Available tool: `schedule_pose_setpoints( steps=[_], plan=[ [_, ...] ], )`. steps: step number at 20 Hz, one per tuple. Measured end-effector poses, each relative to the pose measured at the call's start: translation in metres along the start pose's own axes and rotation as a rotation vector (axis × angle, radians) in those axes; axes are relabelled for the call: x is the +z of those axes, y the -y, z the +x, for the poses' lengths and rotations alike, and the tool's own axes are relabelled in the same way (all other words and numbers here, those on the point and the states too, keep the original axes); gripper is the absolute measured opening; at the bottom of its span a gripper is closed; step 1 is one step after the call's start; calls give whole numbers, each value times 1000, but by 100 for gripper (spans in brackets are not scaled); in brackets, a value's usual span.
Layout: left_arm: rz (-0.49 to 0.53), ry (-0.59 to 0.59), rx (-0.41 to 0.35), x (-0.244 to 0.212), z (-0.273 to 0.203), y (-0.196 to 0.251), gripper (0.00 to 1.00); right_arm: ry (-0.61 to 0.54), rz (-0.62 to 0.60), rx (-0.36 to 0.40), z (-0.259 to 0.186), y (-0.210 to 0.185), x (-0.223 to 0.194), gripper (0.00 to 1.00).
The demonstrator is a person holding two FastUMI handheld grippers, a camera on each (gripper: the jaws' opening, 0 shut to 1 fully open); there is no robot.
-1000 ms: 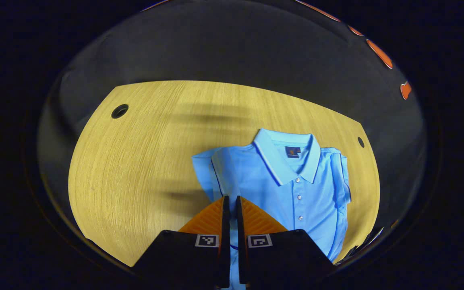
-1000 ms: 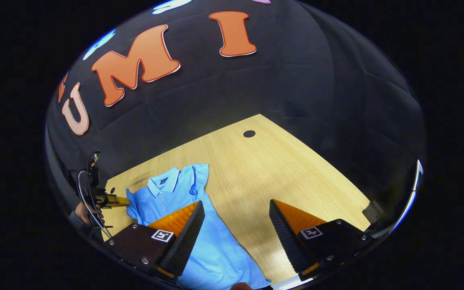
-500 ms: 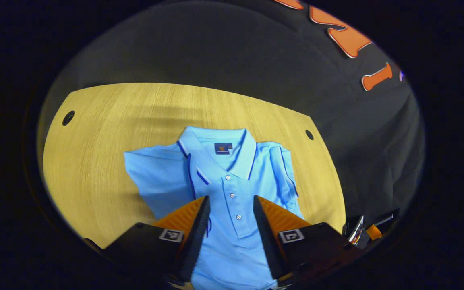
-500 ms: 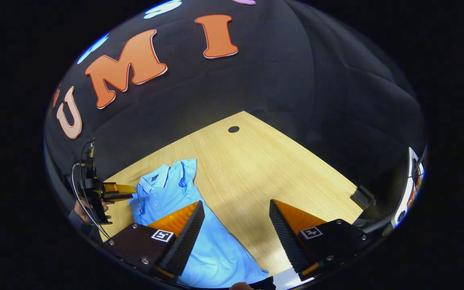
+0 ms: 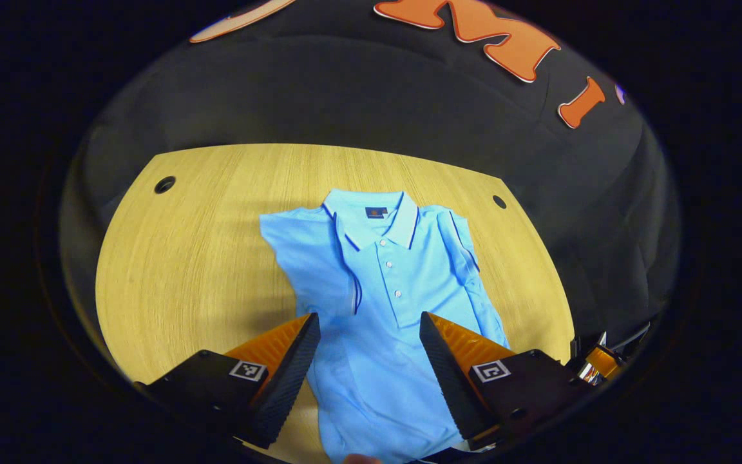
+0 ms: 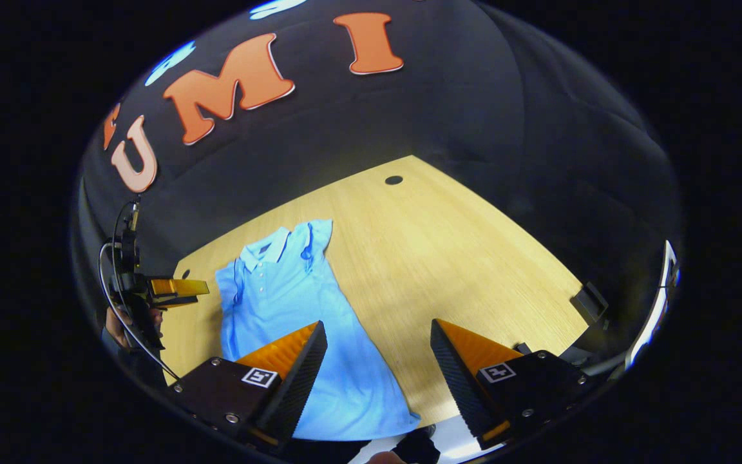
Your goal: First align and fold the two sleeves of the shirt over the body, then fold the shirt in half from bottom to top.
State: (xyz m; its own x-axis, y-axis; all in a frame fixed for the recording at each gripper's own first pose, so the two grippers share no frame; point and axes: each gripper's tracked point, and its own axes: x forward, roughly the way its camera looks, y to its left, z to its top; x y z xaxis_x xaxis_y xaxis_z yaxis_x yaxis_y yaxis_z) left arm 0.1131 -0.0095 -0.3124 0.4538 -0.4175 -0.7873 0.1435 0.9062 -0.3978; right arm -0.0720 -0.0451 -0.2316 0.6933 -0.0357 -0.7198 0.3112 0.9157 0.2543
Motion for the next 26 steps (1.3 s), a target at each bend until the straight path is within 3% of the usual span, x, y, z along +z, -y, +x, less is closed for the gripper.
schedule_pose_setpoints(
  steps=[6,15,21,23,26],
  plan=[
    [-19,12,52,-92,-60,4,100,-85,-102,82,-8,7,-51,98],
    [-44,-23,114,-215,-107,-4,100,-150,-221,150,-8,8,-102,98],
    [69,-40,167,-278,-108,-19,100,-227,-253,155,7,9,-148,98],
    [94,-20,157,-287,-104,-17,100,-246,-294,154,11,11,-160,98],
    [144,17,219,-291,-97,-31,100,-263,-356,148,17,12,-174,98]
  ],
)
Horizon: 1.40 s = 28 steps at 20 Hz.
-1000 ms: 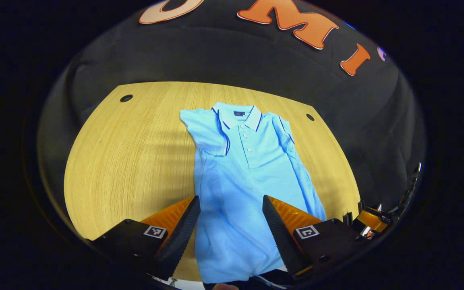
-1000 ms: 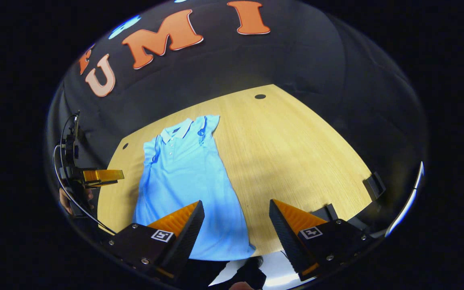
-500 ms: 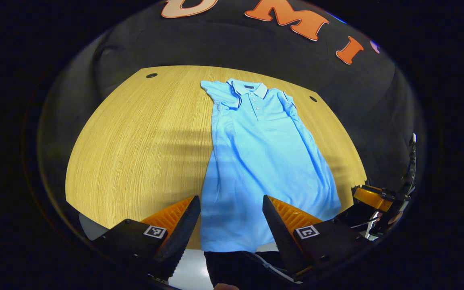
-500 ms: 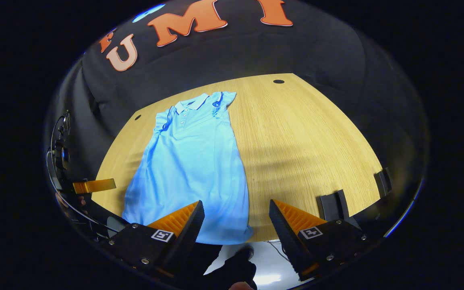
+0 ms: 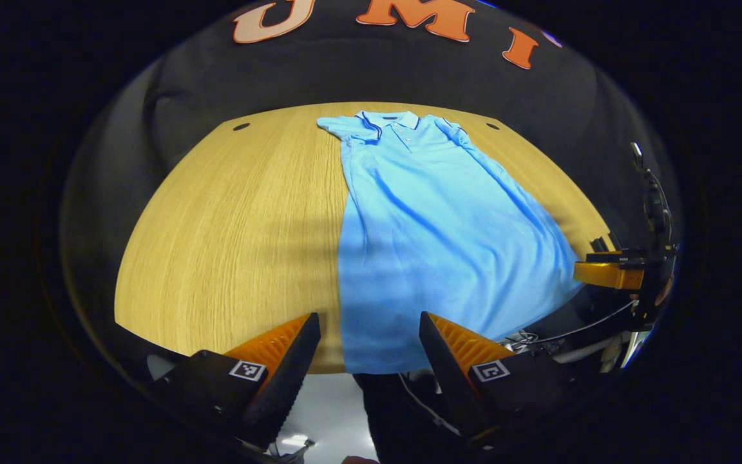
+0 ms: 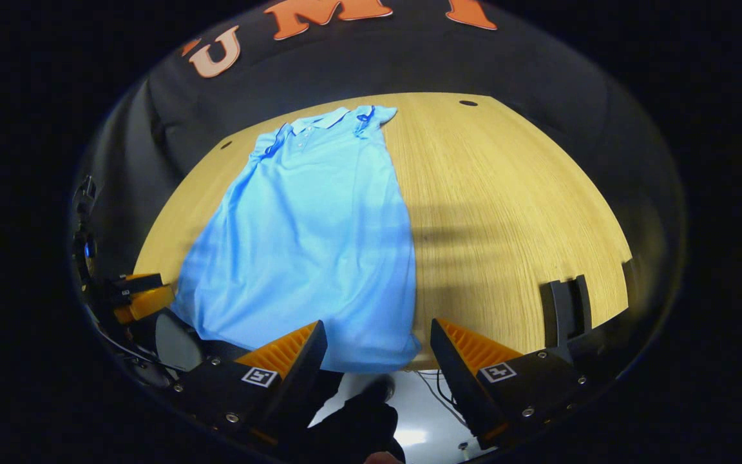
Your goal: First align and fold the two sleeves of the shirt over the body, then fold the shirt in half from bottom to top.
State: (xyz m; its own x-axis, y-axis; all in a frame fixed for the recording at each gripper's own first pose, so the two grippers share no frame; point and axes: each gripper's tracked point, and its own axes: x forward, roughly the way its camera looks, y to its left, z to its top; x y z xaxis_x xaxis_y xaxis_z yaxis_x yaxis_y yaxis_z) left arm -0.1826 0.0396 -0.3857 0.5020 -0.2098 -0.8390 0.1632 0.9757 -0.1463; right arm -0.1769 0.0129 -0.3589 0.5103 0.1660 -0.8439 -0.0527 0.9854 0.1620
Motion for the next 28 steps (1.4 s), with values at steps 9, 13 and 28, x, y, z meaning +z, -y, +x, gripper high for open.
schedule_pose_setpoints(
  steps=[9,13,28],
  plan=[
    [14,87,10,-7,28,4,100,-8,-105,-78,11,-3,-9,81],
    [2,95,27,-1,35,12,96,16,-49,-105,15,3,-1,47],
    [-41,179,77,77,-3,31,6,174,-69,36,-20,-10,69,1]
  ],
)
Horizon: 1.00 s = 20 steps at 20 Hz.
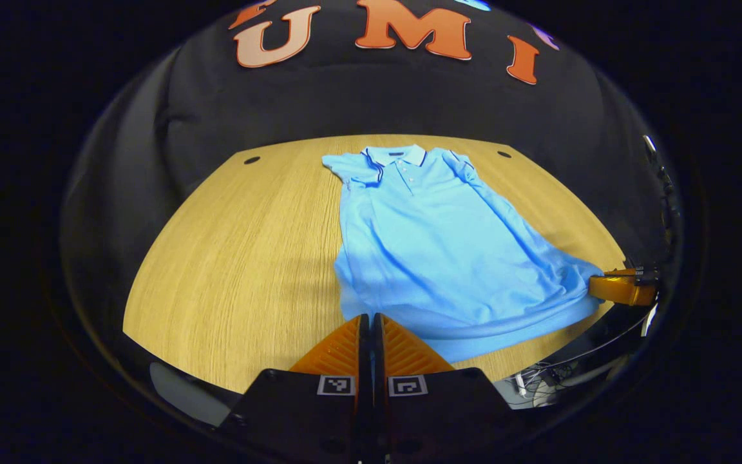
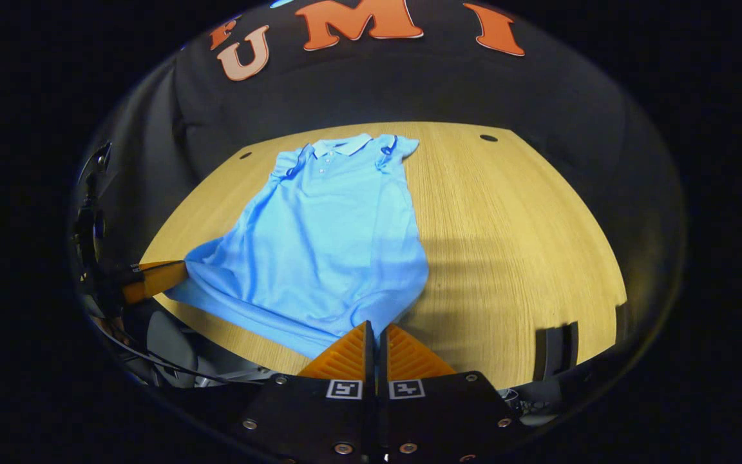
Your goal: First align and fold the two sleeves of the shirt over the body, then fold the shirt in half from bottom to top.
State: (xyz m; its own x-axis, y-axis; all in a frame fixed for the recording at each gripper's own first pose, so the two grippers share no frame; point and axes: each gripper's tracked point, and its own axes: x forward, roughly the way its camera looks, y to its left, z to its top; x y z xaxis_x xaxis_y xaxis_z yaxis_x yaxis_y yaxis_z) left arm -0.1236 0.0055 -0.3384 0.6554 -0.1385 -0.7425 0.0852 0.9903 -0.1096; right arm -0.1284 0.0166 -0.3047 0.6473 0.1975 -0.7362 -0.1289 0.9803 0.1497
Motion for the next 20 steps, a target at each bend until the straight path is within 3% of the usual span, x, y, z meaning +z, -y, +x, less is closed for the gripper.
schedule_pose_setpoints(
  steps=[9,20],
  plan=[
    [-13,109,-16,101,5,-14,5,89,65,-12,8,13,92,1],
    [-9,142,-67,213,83,-43,5,140,72,-36,69,13,215,1]
  ],
)
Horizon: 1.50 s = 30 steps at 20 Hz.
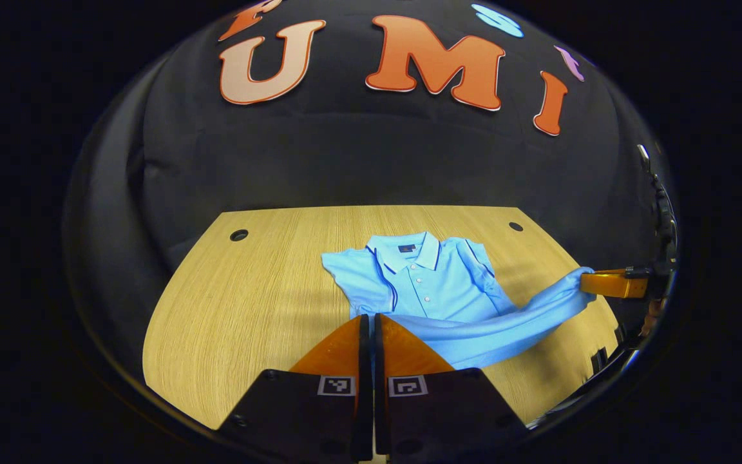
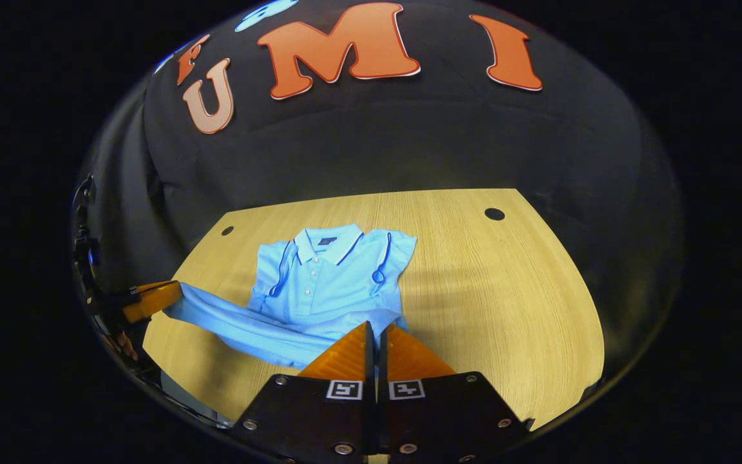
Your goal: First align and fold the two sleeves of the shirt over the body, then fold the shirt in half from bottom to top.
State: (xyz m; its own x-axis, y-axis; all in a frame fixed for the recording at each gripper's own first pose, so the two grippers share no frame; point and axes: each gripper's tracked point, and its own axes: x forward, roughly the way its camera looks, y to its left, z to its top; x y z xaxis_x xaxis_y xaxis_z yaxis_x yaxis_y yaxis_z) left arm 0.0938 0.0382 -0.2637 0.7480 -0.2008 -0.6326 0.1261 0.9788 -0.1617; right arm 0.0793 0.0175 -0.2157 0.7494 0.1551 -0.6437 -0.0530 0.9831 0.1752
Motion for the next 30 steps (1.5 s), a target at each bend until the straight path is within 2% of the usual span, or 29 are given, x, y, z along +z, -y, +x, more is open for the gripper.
schedule_pose_setpoints(
  steps=[6,13,17,19,20,21,22,23,24,25,26,27,30],
  plan=[
    [7,-14,-33,36,73,-12,5,-20,21,-49,63,10,41,1],
    [-50,-35,-45,74,162,-32,5,-4,44,-82,137,14,95,1],
    [-60,-49,-30,89,207,-47,5,-23,95,-101,180,22,109,1],
    [-42,-69,-21,92,229,-49,7,-54,131,-81,196,23,109,2],
    [-19,-79,-1,93,234,-54,11,-60,144,-95,202,26,111,5],
    [5,-71,15,98,236,-55,20,-52,154,-121,207,33,112,16],
    [13,-61,16,101,235,-53,37,-45,152,-140,204,36,114,21],
    [6,-54,3,105,231,-48,54,-39,143,-149,199,39,116,46],
    [-4,-49,-10,107,226,-43,72,-32,136,-149,193,39,118,51],
    [-9,-45,-12,110,218,-41,89,-25,130,-143,185,37,121,68],
    [-11,-37,-9,113,211,-41,98,-11,125,-132,178,34,124,74],
    [-10,-21,-3,117,203,-41,100,7,118,-125,169,30,128,83],
    [0,27,8,133,165,-38,100,66,73,-113,135,23,140,93]
  ],
)
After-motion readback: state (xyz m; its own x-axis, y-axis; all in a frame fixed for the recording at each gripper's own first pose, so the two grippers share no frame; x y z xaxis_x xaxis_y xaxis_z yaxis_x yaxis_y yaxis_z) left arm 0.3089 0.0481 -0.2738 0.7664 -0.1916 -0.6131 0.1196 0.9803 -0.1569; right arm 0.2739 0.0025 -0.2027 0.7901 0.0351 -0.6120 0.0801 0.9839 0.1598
